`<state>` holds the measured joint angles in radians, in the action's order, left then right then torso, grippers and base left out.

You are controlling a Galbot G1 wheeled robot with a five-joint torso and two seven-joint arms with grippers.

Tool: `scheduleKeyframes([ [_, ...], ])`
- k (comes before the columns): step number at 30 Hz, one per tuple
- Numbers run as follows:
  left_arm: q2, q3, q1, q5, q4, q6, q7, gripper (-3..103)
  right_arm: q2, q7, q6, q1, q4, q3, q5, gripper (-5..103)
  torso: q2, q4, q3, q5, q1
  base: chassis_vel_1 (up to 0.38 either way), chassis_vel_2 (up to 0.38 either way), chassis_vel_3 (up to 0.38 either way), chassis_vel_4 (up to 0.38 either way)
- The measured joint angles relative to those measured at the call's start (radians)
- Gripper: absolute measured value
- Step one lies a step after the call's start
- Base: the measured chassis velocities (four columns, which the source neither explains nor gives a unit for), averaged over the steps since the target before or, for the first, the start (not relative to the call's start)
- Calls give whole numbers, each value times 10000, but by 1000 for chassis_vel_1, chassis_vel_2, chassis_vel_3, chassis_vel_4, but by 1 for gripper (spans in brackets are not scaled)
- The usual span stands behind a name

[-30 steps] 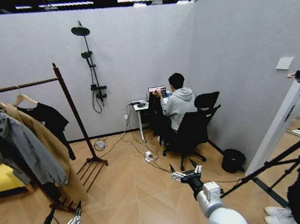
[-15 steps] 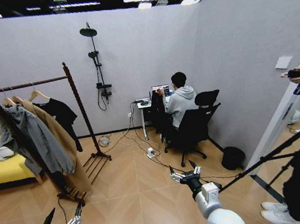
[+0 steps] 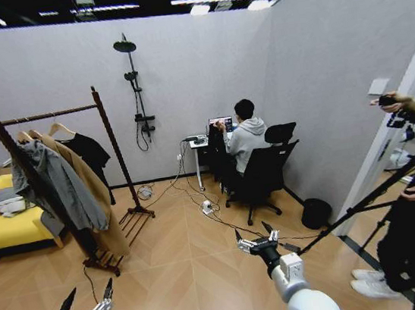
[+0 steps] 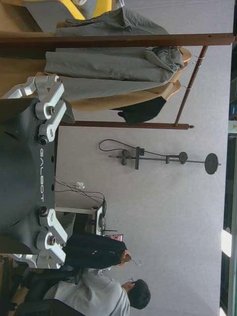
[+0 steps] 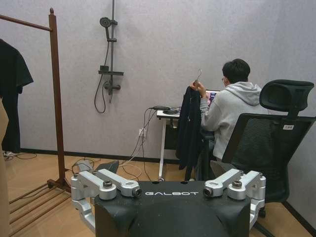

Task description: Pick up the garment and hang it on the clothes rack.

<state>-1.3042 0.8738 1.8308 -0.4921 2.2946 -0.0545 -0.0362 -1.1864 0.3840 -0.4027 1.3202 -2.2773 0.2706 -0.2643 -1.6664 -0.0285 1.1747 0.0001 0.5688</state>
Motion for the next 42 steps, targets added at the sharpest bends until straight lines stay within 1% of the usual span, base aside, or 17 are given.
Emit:
scheduleKeyframes([
  [2,0,0,0,0,0,0,0,100,-16,-155,348,-58,114,1,46,100,-2,2,-1,-1,-4,92,-73,-87,89],
  [15,0,0,0,1,0,0,0,100,-97,-213,437,-176,151,8,72,100,2,3,1,-2,4,17,-15,-18,14],
  [20,0,0,0,0,0,0,0,100,-174,-366,856,-133,188,47,240,100,1,1,0,-1,0,0,0,0,0],
  [26,0,0,0,0,0,0,0,100,-190,-473,1058,19,24,137,314,100,1,2,0,-2,1,0,0,0,0],
  [30,0,0,0,0,0,0,0,100,-434,-534,1211,236,-175,171,571,100,1,2,0,-2,1,0,0,0,0],
  [38,0,0,0,0,0,0,0,100,-584,-617,1237,353,-403,148,930,100,0,2,0,-2,0,0,0,0,0],
  [42,0,0,0,0,0,0,0,100,-414,-611,1163,430,-634,254,943,100,0,2,0,-1,1,0,0,0,0],
])
